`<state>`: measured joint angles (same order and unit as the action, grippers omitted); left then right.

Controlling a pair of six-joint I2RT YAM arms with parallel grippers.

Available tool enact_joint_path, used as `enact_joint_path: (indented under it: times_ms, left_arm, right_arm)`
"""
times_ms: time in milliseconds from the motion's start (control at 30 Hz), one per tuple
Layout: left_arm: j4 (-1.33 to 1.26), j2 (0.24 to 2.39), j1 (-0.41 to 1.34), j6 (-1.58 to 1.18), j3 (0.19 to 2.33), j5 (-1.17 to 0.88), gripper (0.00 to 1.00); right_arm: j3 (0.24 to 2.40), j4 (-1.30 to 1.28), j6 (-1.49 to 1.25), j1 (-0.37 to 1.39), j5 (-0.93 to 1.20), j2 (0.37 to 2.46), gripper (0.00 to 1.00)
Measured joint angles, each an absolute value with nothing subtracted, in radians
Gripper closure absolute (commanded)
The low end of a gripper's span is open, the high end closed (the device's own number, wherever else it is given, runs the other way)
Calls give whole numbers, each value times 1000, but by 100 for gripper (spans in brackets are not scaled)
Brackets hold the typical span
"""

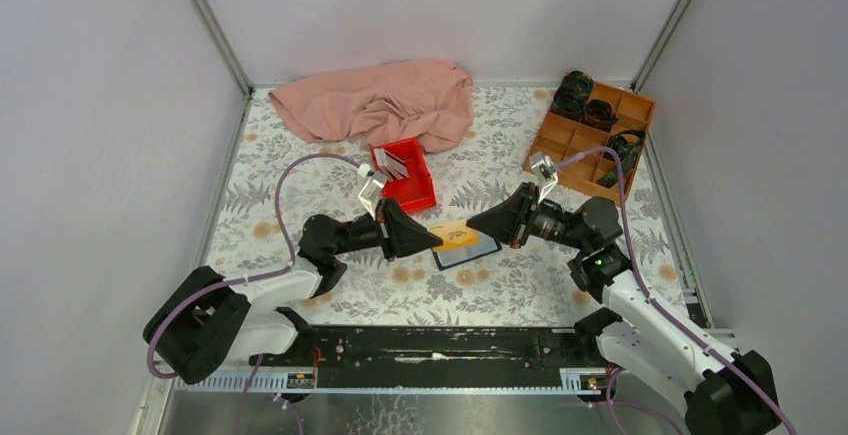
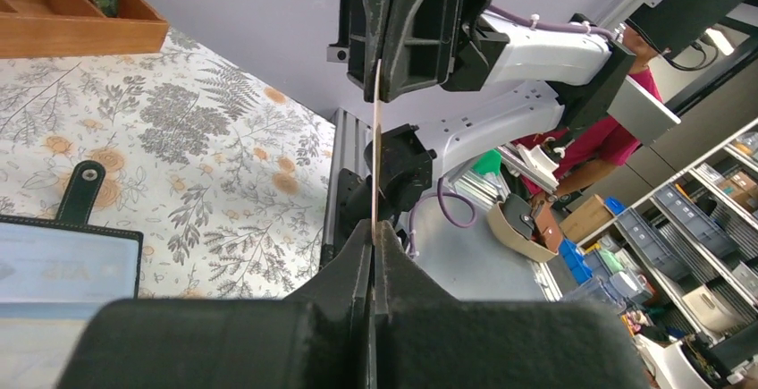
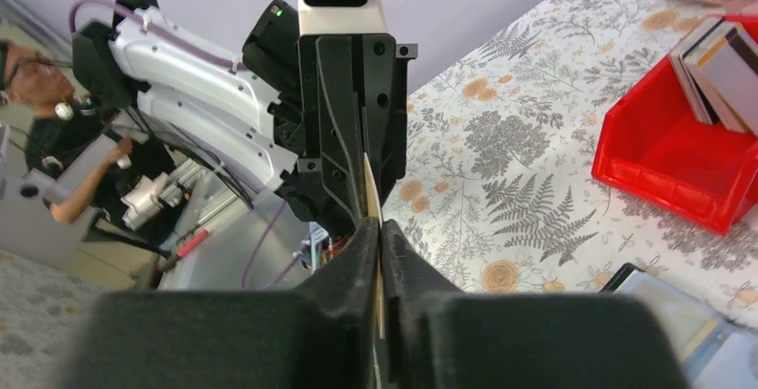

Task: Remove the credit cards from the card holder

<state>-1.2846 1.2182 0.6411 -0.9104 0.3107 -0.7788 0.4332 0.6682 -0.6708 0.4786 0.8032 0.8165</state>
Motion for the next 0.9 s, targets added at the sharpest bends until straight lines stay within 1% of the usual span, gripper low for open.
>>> enact_joint_path:
  times_ms: [67, 100, 133, 167, 233, 333, 467, 600, 733, 900]
  left_arm:
    - [-1242, 1211, 641, -902, 315, -761, 100]
    - [-1206, 1203, 641, -892, 322, -752, 100]
    - [-1131, 1187, 641, -876, 342, -733, 100]
    - [-1048, 1167, 641, -857, 370, -709, 100]
    - [-900, 1132, 637, -819, 433, -659, 100]
    - [-622, 1097, 604, -759, 585, -565, 100]
    - [-276, 1129, 509, -706, 813, -436, 100]
    - [1, 1265, 373, -656, 1021, -385, 100]
    - [215, 1429, 268, -605, 1163, -379, 100]
    - [433, 1575, 222, -539, 1331, -366, 100]
  right_arm:
    - [433, 662, -671, 479, 789, 816, 44]
    - [433, 653, -667, 479, 766, 813, 34]
    - [432, 633, -660, 479, 735, 805, 29]
    - [430, 607, -648, 479, 694, 790, 26]
    - [427, 537, -619, 479, 606, 744, 25]
    - [427, 441, -571, 479, 468, 672, 26]
    - [428, 348, -523, 479, 369, 657, 27]
    - [427, 297, -511, 479, 332, 702, 28]
    - [410, 271, -509, 479, 324, 737, 28]
    - [381, 262, -494, 479, 323, 752, 28]
